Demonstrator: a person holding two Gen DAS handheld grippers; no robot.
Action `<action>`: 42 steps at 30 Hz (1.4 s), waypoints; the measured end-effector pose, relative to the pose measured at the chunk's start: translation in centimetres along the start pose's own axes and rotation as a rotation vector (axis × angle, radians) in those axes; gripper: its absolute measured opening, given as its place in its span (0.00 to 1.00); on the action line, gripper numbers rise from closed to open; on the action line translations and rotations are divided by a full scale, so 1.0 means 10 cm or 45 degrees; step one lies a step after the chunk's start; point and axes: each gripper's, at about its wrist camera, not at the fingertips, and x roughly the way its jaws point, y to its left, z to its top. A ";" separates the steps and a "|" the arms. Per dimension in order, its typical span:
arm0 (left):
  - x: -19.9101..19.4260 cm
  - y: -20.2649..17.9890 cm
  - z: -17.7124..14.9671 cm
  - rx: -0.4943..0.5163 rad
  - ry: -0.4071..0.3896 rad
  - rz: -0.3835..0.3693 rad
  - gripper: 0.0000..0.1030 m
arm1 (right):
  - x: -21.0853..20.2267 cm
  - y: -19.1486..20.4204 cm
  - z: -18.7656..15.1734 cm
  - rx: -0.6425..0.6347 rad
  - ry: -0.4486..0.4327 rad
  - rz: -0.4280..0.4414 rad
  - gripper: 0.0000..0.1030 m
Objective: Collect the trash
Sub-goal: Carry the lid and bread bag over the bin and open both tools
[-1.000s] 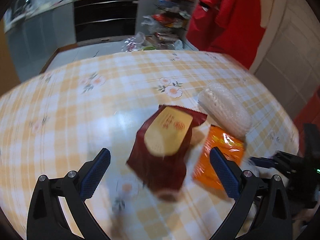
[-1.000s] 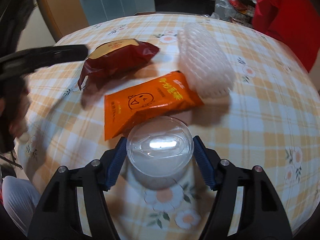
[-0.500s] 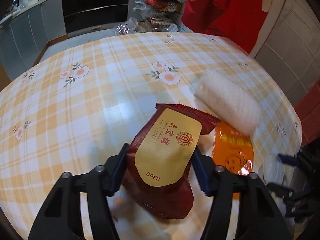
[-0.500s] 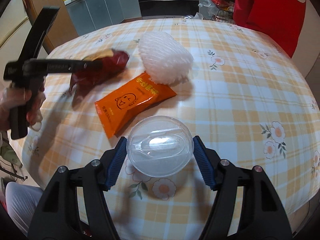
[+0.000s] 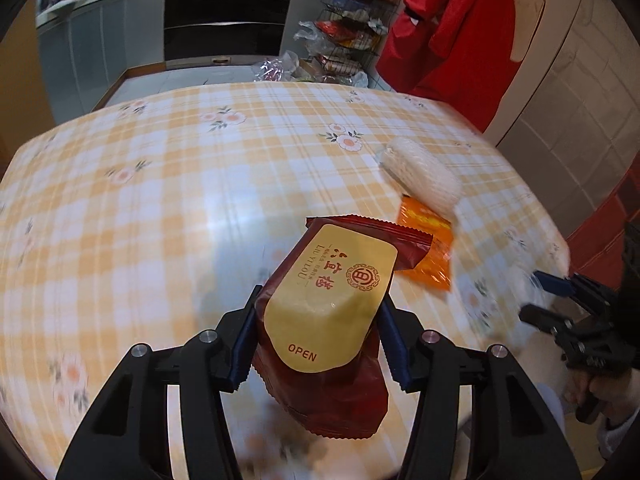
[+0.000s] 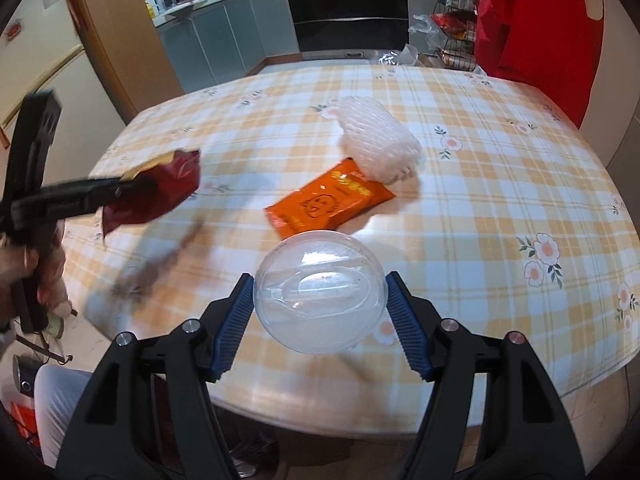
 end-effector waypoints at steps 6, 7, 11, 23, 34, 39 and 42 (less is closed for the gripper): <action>-0.60 -0.04 -0.43 -0.077 -0.067 0.014 0.51 | -0.31 0.20 -0.05 -0.009 -0.049 0.041 0.65; -0.70 -0.07 -0.51 -0.093 -0.084 0.010 0.51 | -0.36 0.24 -0.05 -0.014 -0.060 0.045 0.65; -1.01 -0.19 -0.79 -0.139 -0.131 -0.021 0.51 | -0.57 0.39 -0.08 -0.031 -0.098 0.071 0.65; -1.50 -0.52 -1.43 -0.106 -0.155 -0.037 0.51 | -1.14 0.69 -0.25 -0.088 -0.192 0.111 0.65; -1.50 -0.69 -1.72 -0.057 -0.093 -0.089 0.52 | -1.29 0.63 -0.39 -0.061 -0.201 0.103 0.65; -1.40 -0.72 -1.74 -0.050 -0.058 -0.111 0.54 | -1.29 0.64 -0.40 -0.076 -0.201 0.103 0.65; -1.36 -0.73 -1.75 -0.040 -0.043 -0.124 0.59 | -1.28 0.65 -0.40 -0.079 -0.193 0.103 0.65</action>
